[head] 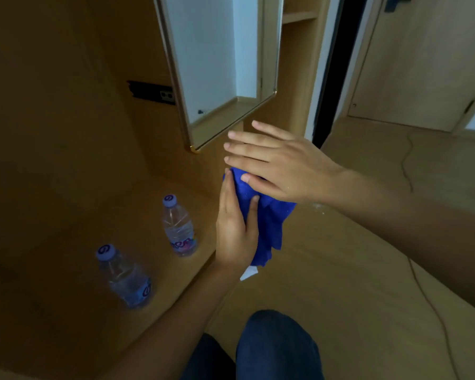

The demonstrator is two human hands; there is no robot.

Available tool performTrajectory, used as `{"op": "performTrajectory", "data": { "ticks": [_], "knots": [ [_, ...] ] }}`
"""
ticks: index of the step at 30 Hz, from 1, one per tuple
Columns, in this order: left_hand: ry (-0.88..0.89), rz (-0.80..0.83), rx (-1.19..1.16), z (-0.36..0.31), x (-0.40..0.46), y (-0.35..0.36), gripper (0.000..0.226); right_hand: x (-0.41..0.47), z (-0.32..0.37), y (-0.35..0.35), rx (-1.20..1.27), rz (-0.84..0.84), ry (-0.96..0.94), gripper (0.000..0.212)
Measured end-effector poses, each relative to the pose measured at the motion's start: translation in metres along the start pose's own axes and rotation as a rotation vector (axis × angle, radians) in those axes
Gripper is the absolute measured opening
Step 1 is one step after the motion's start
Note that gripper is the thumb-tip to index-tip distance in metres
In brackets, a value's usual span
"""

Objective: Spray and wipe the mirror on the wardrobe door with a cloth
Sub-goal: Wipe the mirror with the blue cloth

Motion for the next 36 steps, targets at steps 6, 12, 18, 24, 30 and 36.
{"op": "performTrajectory", "data": {
  "ticks": [6, 12, 18, 24, 30, 36],
  "knots": [
    [-0.172, 0.104, 0.009, -0.069, 0.046, 0.01, 0.057, -0.019, -0.045, -0.035, 0.199, 0.221, 0.24, 0.043],
    [-0.19, 0.23, -0.018, -0.167, 0.106, 0.002, 0.052, -0.008, -0.102, -0.121, 0.589, 0.212, 0.6, 0.042],
    [-0.22, 0.352, -0.02, -0.267, 0.154, -0.02, 0.058, 0.015, -0.169, -0.217, 1.204, 0.342, 1.218, 0.034],
    [-0.21, 0.431, -0.054, -0.351, 0.189, -0.026, 0.056, 0.027, -0.215, -0.293, 1.498, 0.305, 1.346, 0.019],
    [-0.433, 0.405, -0.362, -0.373, 0.223, 0.012, 0.09, 0.009, -0.275, -0.313, 1.596, 0.225, 1.345, 0.022],
    [-0.675, 0.55, -0.576, -0.38, 0.263, 0.069, 0.101, -0.015, -0.352, -0.31, 1.723, 0.276, 1.193, 0.012]
  ]
}}
Point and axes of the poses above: each hand's wrist, its own x-axis towards the middle knuckle, its own y-axis out of the palm, z = x × y, the point moved 3 cm from there along x, towards the middle knuckle, and after that the axes turned 1 degree about -y, right-handed, at the moved point
